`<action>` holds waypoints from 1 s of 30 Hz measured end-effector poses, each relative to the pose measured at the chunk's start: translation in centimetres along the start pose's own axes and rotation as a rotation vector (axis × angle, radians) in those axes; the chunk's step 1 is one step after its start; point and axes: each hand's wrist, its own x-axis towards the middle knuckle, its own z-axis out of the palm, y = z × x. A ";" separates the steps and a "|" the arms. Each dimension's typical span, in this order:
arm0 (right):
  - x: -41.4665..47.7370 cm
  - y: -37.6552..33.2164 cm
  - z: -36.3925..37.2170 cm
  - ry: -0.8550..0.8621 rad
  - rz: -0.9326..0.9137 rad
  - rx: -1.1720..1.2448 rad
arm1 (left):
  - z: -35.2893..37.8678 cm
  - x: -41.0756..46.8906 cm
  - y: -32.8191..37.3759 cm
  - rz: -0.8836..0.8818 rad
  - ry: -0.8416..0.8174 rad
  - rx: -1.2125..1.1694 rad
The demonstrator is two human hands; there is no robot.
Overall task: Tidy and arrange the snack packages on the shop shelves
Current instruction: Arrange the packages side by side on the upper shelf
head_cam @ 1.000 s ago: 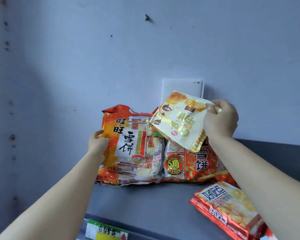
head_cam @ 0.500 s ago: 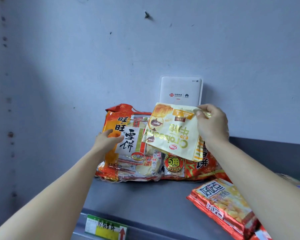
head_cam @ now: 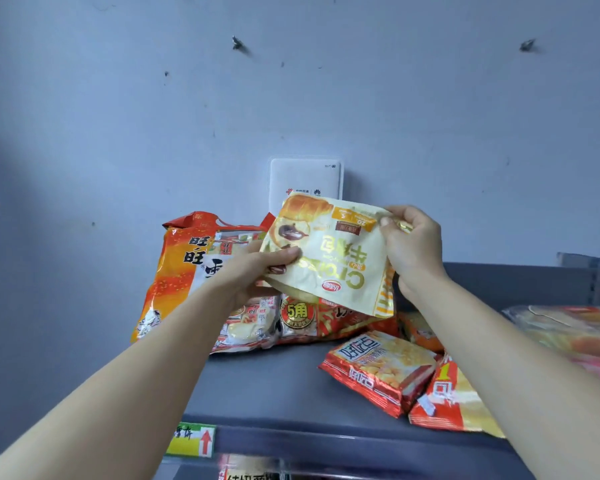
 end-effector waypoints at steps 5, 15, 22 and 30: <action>-0.8 -0.5 -4.5 -0.024 -0.057 -0.179 | 3.6 -0.6 1.8 0.228 0.121 -0.128; 0.6 -5.2 -11.8 -0.352 -0.347 -0.654 | 14.2 -4.1 7.6 0.677 -0.104 0.253; 0.6 -5.9 -22.2 -0.091 -0.380 -0.603 | 24.9 -5.4 10.1 0.862 0.023 0.425; 2.5 -5.7 -38.3 0.244 -0.204 -0.474 | 39.2 -6.3 7.9 0.683 0.242 0.464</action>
